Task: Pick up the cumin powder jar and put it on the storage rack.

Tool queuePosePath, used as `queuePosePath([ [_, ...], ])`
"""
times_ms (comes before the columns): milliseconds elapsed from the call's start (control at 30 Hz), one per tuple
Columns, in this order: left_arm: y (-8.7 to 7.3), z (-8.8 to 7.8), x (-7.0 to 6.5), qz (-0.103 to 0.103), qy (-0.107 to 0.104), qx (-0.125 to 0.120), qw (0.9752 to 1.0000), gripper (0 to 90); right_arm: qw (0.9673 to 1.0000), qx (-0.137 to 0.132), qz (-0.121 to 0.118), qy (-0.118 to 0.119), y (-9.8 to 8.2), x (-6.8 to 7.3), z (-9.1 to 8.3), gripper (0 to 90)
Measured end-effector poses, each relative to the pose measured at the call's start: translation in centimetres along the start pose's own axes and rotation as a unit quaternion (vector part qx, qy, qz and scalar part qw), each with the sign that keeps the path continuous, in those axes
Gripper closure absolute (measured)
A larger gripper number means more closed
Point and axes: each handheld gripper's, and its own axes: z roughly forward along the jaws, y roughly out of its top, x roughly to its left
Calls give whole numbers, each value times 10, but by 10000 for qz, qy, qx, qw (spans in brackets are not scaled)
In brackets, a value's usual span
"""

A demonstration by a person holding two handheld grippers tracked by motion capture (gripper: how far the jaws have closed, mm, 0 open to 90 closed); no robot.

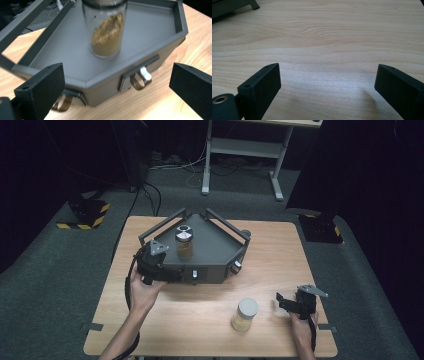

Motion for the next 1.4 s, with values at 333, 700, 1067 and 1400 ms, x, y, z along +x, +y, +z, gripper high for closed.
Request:
queuePosePath([
  [333, -42, 7, -5, -77, -211, -42, 9997, 3, 10000, 18, -37, -20, 1, 1, 0, 60],
  [700, -79, 21, -20, 74, -223, 50, 9997, 4, 10000, 28, -42, -35, 1, 2, 1, 60],
  [1067, -107, 51, -22, -198, -184, 327, 9991, 3, 10000, 33, -41, -29, 1, 1, 1, 60],
  [1400, -117, 76, -26, -167, -117, 645, 9977, 4, 10000, 47, -57, -41, 2, 2, 1, 60],
])
